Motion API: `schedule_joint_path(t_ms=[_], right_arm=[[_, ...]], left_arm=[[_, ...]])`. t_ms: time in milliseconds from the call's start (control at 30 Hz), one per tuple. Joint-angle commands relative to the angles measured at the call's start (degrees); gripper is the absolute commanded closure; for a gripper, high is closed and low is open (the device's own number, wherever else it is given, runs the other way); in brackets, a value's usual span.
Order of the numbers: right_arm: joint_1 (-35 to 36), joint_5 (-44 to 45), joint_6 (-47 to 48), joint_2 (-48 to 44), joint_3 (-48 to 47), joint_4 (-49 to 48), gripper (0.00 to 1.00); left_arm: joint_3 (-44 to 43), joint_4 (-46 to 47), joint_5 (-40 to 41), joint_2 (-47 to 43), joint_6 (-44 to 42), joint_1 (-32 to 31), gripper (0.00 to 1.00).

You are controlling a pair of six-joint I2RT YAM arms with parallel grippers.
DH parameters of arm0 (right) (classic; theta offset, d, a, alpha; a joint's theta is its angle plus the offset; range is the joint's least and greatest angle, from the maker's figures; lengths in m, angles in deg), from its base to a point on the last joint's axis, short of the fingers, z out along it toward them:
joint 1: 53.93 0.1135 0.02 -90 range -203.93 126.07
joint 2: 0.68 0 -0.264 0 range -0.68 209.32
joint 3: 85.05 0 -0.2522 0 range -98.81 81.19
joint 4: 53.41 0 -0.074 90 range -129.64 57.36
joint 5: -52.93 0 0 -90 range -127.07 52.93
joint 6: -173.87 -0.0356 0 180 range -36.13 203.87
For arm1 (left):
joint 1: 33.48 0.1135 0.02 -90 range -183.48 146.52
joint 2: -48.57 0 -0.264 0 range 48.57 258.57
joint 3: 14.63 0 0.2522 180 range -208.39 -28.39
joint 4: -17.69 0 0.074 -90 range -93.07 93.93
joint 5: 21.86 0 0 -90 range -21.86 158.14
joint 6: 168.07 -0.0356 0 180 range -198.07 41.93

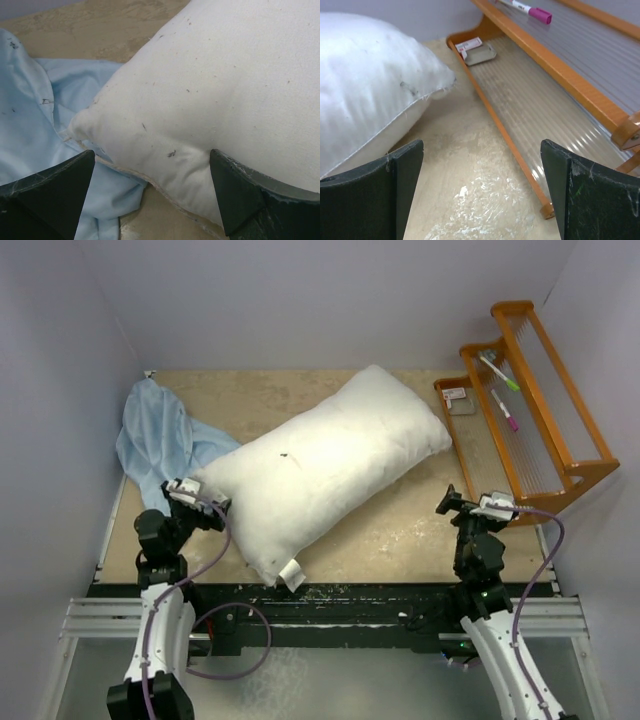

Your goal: Remove the pillowcase from the pillow

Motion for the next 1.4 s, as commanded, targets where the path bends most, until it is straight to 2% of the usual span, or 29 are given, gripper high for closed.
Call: schedule_joint_path(t_ms=[0, 100, 233, 433, 533, 633, 700, 800, 1367], right_arm=[[0.1, -0.5, 4.2, -8.1, 3.9, -2.1, 0.00], [0.1, -1.2, 2.6, -4.5, 4.4, -3.0, 0.00], [0.1, -4.7, 1.8, 10.1, 2.7, -11.3, 0.00], [0.0, -2.8, 1.4, -1.1, 4.1, -5.3, 0.00], [0.0, -6.1, 2.7, 0.1, 3.9, -5.6, 0.00], [0.0, -10.9, 5.2, 4.1, 3.5, -7.9, 0.00], [0.0, -10.5, 4.7, 6.3, 3.1, -9.2, 0.00], [0.0, -10.2, 4.6, 4.5, 3.4, -8.3, 0.00], [0.0, -10.0, 4.3, 5.1, 3.3, -8.5, 0.00]], left_arm=[[3.8, 1.4, 1.3, -5.0, 0.8, -0.2, 0.01], [5.2, 0.3, 0.5, -9.5, 0.7, -0.3, 0.01], [3.6, 2.0, 2.0, -3.3, 0.9, -0.3, 0.01], [4.7, -0.2, 2.5, -8.4, 1.3, -0.3, 0.01], [3.9, 1.4, 1.9, -4.6, 1.0, -0.3, 0.01], [4.3, 1.0, 2.2, -6.2, 1.1, -0.3, 0.01], [4.5, 0.6, 0.5, -7.2, 0.6, -0.3, 0.01], [4.1, 0.8, -0.4, -6.0, 0.2, -0.3, 0.01], [4.3, 0.8, 0.0, -6.3, 0.2, -0.3, 0.01]])
